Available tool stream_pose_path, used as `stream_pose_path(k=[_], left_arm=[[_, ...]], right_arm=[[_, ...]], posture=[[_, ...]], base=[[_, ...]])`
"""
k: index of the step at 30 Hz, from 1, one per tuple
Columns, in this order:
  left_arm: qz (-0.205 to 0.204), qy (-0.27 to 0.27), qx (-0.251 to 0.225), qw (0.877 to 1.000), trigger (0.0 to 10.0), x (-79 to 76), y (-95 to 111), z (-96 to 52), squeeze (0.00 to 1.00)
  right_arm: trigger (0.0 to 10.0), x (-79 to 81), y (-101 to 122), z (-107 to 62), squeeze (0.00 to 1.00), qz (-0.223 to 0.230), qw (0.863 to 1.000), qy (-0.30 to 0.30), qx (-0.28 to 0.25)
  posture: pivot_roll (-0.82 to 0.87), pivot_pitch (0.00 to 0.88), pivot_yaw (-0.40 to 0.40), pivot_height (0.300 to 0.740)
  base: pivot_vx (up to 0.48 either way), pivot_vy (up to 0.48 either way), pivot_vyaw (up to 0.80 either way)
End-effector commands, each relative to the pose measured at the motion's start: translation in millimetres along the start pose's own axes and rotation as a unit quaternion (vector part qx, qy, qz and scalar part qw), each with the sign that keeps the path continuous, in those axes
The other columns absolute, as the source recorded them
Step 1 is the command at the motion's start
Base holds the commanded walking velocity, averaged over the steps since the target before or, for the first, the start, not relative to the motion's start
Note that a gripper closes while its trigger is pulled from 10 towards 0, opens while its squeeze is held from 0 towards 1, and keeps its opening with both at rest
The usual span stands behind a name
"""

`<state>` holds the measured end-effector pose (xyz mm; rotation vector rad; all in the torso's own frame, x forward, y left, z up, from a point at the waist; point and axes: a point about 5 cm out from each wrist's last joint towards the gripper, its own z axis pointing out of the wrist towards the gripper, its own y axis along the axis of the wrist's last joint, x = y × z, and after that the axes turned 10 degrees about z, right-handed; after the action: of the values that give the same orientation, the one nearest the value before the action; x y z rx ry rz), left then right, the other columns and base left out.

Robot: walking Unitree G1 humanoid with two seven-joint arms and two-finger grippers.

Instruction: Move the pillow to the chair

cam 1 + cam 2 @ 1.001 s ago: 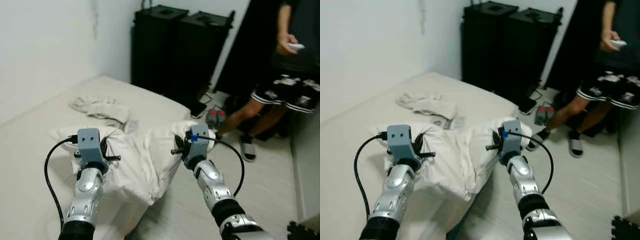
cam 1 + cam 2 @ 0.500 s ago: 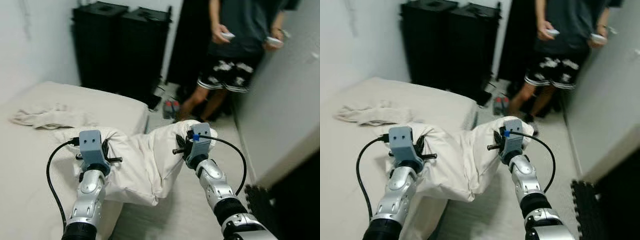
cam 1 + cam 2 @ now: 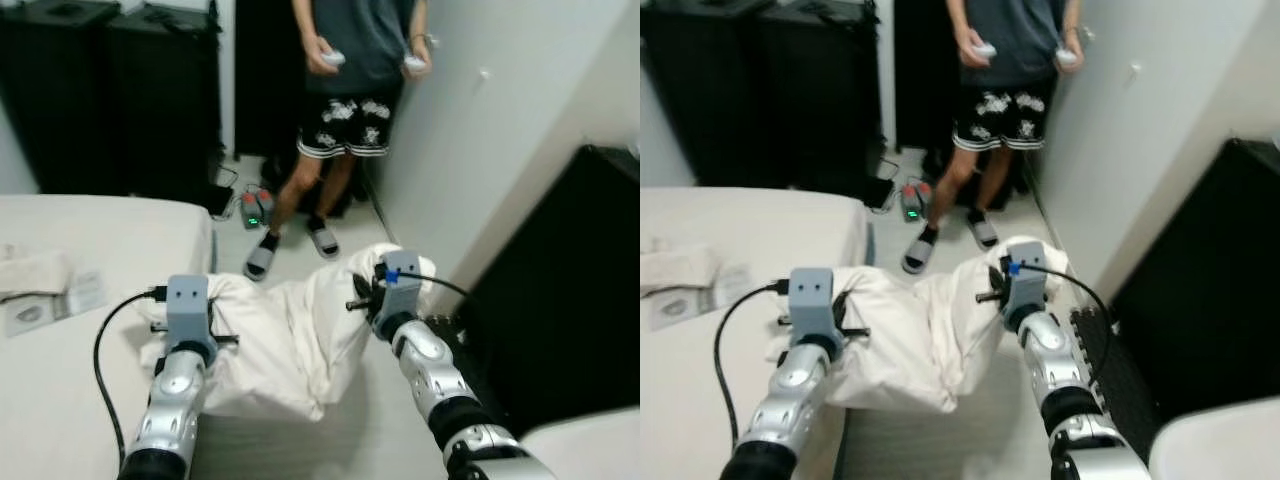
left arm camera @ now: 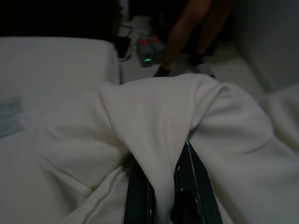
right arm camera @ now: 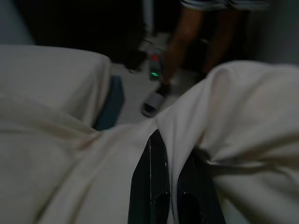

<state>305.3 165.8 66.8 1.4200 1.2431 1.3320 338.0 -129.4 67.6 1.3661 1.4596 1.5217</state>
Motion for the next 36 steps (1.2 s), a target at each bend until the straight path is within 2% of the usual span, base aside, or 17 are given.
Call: stream_pose_path(k=[1, 5, 9, 11, 16, 25, 36], left_arm=[[-0.012, -0.015, -0.005, 1.000, 10.0, -10.0, 4.7, 1.3, 0.00], [-0.019, -0.019, 0.016, 1.000, 10.0, -9.8, -2.2, 0.1, 0.00], [0.011, -0.024, 0.021, 0.999, 10.0, -9.5, -8.0, -0.4, 0.00], [0.030, -0.039, 0.016, 0.999, 10.0, -10.3, -4.5, 3.5, 0.00], [0.039, -0.077, -0.006, 0.996, 10.0, -10.9, 10.6, 13.8, 0.00], [0.066, -0.071, -0.005, 0.995, 10.0, 5.8, 11.4, 17.6, 0.00], [0.037, -0.045, 0.005, 0.998, 10.0, 6.7, 1.2, 12.3, 0.00]], right_arm=[[10.0, 3.2, 9.3, 2.7, 0.00, -0.010, 1.000, 0.009, -0.021], [10.0, 2.0, 6.0, 1.0, 0.00, -0.009, 1.000, 0.004, -0.018], [10.0, -0.4, -0.5, -1.5, 0.00, -0.010, 1.000, -0.002, -0.009], [10.0, -2.0, -2.6, -1.5, 0.00, -0.004, 1.000, -0.015, -0.007], [10.0, -0.6, -2.8, -0.1, 0.00, 0.005, 1.000, -0.022, -0.012], [10.0, 3.5, -10.9, -3.4, 0.00, 0.026, 0.999, -0.039, -0.023], [10.0, 5.6, -14.0, -4.6, 0.00, 0.018, 0.999, -0.031, -0.018]], posture=[[-0.01, 0.017, -0.078, 0.740], [-0.01, 0.012, -0.072, 0.740], [0.01, 0.000, -0.053, 0.740], [0.04, 0.023, -0.018, 0.740], [0.06, 0.016, 0.025, 0.740], [0.07, 0.022, 0.077, 0.740], [0.05, 0.040, 0.048, 0.740]], base=[[0.000, 0.000, -0.80], [0.000, 0.000, -0.80], [0.000, 0.000, -0.80], [0.000, 0.000, -0.80], [0.000, 0.000, -0.80], [0.000, 0.000, -0.80], [0.000, 0.000, -0.80]])
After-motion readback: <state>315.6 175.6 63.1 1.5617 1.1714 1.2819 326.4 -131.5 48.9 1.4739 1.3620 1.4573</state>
